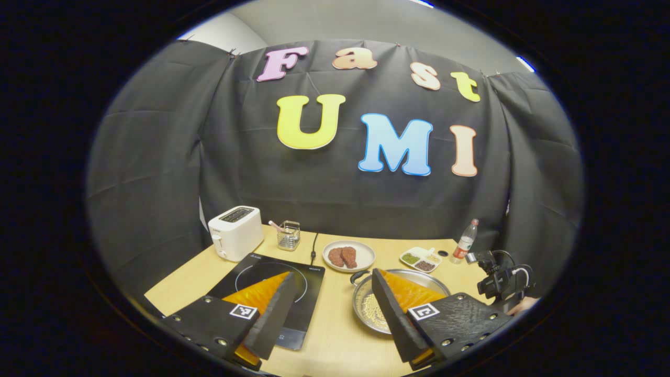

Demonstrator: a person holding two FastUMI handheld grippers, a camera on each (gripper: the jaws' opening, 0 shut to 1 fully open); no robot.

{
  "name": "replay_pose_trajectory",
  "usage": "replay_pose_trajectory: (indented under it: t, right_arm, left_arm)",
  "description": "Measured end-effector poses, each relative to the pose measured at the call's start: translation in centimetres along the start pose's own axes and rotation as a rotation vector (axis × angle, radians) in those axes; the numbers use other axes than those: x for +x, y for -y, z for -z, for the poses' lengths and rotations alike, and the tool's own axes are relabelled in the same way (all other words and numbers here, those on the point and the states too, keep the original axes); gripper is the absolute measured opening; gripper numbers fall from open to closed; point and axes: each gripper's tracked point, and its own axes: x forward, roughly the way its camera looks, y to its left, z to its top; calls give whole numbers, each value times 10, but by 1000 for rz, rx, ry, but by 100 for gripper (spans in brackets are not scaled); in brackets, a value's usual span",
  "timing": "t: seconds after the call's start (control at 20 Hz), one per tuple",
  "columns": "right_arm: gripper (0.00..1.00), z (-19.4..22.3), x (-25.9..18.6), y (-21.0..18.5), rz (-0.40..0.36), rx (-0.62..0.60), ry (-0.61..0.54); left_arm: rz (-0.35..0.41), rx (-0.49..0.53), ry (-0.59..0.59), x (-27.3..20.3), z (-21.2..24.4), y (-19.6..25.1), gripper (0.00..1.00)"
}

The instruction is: First push the handle of the pot to place it horizontally, then grasp the pot with both hands and set it on the induction cooktop.

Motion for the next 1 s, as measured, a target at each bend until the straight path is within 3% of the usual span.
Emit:
replay_pose_trajectory:
  t: [0.3,1.0]
  right_arm:
    - [2,-5,4,22,24,-1,-4]
    - [2,-31,7,81,60,67,11]
  left_arm:
    - [-21,8,-8,10,1,12,91]
    - [-33,35,-38,26,5,48,86]
